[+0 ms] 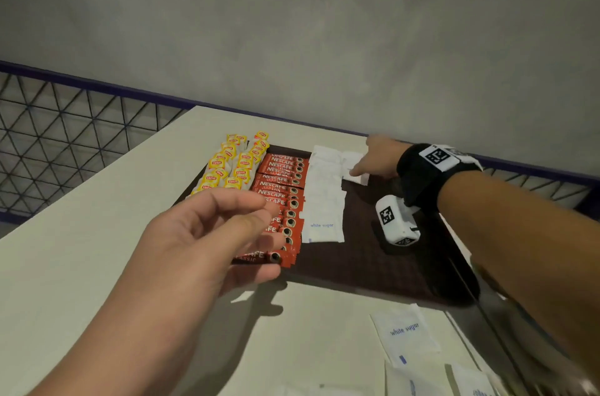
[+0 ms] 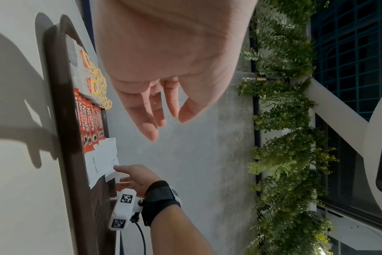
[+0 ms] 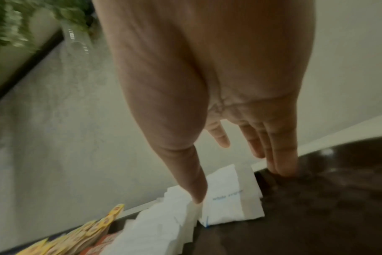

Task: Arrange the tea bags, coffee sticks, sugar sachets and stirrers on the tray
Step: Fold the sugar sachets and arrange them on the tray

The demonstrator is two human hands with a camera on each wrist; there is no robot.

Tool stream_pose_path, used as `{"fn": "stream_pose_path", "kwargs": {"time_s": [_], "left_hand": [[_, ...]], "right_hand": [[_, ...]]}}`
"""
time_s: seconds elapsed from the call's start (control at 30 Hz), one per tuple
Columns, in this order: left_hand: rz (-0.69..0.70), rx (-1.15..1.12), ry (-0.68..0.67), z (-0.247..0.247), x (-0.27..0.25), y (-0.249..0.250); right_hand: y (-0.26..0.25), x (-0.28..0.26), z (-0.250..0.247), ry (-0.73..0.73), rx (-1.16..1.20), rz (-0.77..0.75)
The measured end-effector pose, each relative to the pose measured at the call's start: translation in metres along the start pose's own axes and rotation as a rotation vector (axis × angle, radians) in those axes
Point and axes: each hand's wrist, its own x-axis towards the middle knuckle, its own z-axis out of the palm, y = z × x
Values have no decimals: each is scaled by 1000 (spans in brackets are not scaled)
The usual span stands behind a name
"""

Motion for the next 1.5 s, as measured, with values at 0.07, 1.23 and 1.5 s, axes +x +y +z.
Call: {"fn": "stream_pose_path", "kwargs": {"time_s": [0.07,1.23,1.5], "left_hand": [[-3,13,-15,1,-3,3],[-149,1311,-881,4,-25,-14],[-180,1055,-867,2,-25,-12]], "right_hand": [[-3,-27,-12,34,-103,-97],[19,-267,43,-223,9,-192],[13,-265,49,-231,0,-194]]}}
